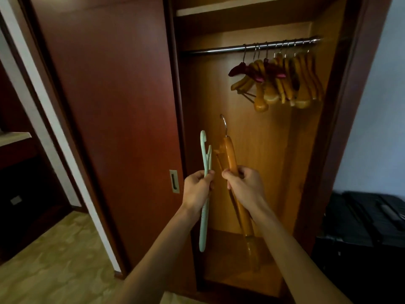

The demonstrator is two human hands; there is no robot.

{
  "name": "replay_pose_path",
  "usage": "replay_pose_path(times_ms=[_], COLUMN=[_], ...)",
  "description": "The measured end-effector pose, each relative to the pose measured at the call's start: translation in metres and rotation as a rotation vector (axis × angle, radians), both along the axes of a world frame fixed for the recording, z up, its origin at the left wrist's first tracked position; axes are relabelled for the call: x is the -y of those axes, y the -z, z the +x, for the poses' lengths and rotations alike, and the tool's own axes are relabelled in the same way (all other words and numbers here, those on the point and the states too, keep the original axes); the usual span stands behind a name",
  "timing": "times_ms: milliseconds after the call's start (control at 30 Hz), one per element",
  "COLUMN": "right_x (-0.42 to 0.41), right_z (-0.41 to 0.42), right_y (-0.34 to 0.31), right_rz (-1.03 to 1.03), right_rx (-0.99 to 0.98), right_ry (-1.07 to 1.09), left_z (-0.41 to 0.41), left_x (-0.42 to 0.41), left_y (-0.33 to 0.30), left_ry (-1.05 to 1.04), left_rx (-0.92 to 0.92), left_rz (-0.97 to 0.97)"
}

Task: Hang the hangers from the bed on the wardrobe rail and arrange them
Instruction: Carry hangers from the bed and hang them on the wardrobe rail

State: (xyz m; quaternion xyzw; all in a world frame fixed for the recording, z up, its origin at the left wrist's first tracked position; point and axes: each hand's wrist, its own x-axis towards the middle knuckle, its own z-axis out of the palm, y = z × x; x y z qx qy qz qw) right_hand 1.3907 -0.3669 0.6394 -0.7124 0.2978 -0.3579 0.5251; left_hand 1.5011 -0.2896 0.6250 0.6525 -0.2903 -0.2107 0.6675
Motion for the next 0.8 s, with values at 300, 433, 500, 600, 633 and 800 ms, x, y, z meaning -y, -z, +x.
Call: replay_pose_path(times_ms=[300, 433, 500, 600, 633, 800], right_x=[0.105, 0.156, 0.183, 0.226, 0.241, 0.310], right_z=[0.152, 0.195, 0.211, 0.231, 0.237, 0.267], right_y=[-0.034, -0.049, -0.059, -0.078, -0.084, -0.125], right_rz=[-0.003, -0.015, -0.035, -0.070, -0.085, -0.117], right_rx=[0.013, 0.029, 0.038, 0.037, 0.041, 0.073], right_ry=[0.142, 0.176, 0.192, 0.216, 0.224, 0.210], left_z=[0.156, 0.194, 0.211, 0.233, 0.240, 0.272], left_x=[0.129, 0.187, 0.216, 0.260, 0.274, 0.342], left_y=[-0.033, -0.057, -0.069, -0.089, -0.096, -0.138], left_ry=[0.083, 0.124, 0.122, 0.114, 0.105, 0.070], left_rx=[0.010, 0.021, 0.040, 0.041, 0.052, 0.085], left_rz=[-0.040, -0.064, -0.075, -0.119, -0.133, -0.165])
